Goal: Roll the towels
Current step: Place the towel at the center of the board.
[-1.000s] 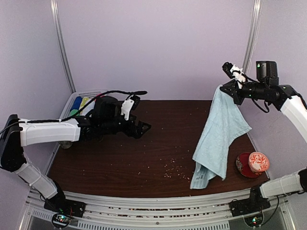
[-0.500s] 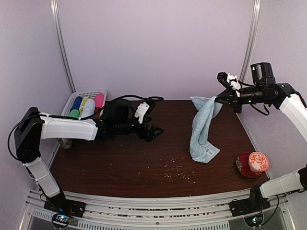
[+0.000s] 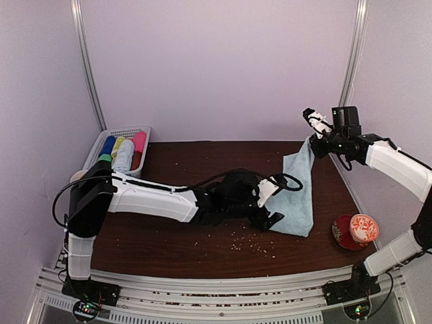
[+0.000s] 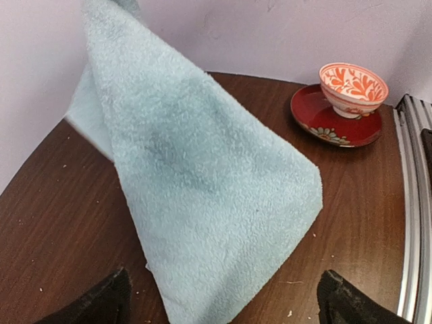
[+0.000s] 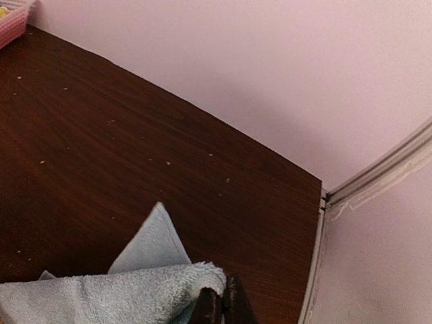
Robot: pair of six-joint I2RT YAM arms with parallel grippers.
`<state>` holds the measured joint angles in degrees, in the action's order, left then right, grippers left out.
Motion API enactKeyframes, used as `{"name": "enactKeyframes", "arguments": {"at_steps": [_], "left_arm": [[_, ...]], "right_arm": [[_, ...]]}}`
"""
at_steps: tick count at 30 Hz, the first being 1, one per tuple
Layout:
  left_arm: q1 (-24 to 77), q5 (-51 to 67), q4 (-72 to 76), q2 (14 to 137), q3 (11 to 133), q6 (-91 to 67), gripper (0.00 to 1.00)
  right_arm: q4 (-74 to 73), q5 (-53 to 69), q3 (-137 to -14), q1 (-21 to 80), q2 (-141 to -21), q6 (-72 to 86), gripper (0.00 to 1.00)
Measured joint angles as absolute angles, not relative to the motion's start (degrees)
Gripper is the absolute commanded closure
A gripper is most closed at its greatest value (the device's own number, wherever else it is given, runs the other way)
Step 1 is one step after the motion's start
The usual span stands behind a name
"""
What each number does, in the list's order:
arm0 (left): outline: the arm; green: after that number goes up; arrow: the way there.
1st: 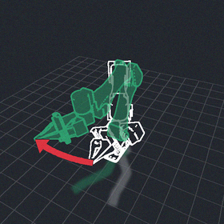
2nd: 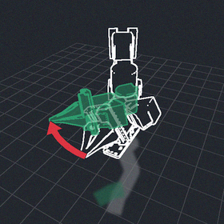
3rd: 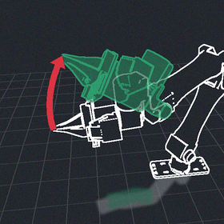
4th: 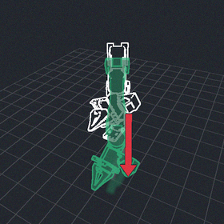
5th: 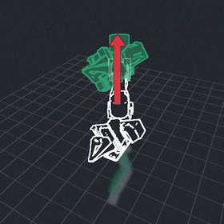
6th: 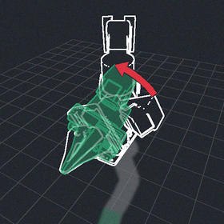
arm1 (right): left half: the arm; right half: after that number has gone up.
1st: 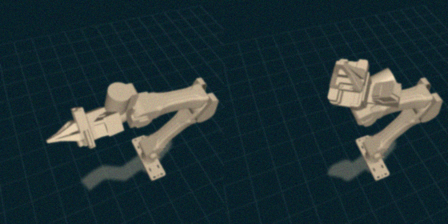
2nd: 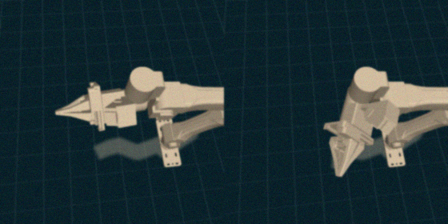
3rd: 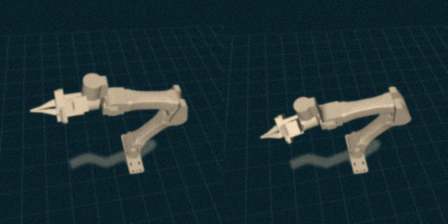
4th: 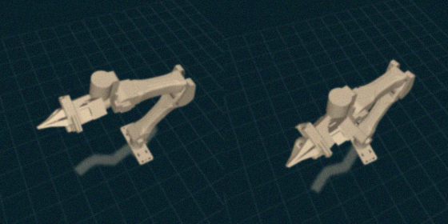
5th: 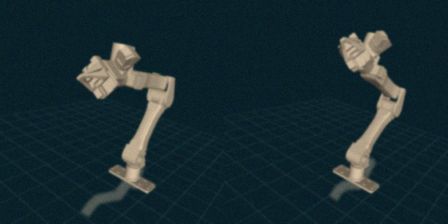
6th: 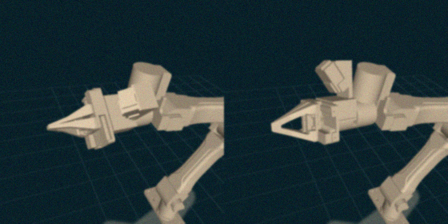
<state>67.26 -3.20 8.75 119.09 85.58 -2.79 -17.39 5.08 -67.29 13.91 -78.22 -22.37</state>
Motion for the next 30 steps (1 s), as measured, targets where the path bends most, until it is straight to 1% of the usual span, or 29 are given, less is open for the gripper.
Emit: {"name": "enactKeyframes", "arguments": {"at_steps": [5,12,16,19,26,30], "left_arm": [[67.35,-7.09,5.63,123.26,90.8,-3.79,0.02],[68.82,-9.13,0.67,132.03,106.52,-5.06,0.02],[71.48,-9.76,-1.63,137.53,114.96,-5.08,0.02],[73.28,-10.35,-1.76,141.6,118.76,-5.28,0.02],[74.06,-13.98,-0.49,149.62,120.77,-5.3,0.02],[73.54,-17.52,2.07,152.44,120.77,-4.6,0.02]], "right_arm": [[-12.75,-8.12,-65.87,13.91,-79.59,-19.2,1.0],[-7.09,-19.68,-65.1,13.45,-79.64,-17.74,1.0],[-5.96,-21.32,-64.86,12.23,-80.68,-17.45,1.0],[-5.45,-21.23,-64.45,11.66,-81.47,-17.19,1.0],[-4.67,-19.0,-62.11,11.49,-81.54,-16.62,1.0],[-4.56,-14.68,-60.99,11.49,-80.88,-16.29,1.0]]}}
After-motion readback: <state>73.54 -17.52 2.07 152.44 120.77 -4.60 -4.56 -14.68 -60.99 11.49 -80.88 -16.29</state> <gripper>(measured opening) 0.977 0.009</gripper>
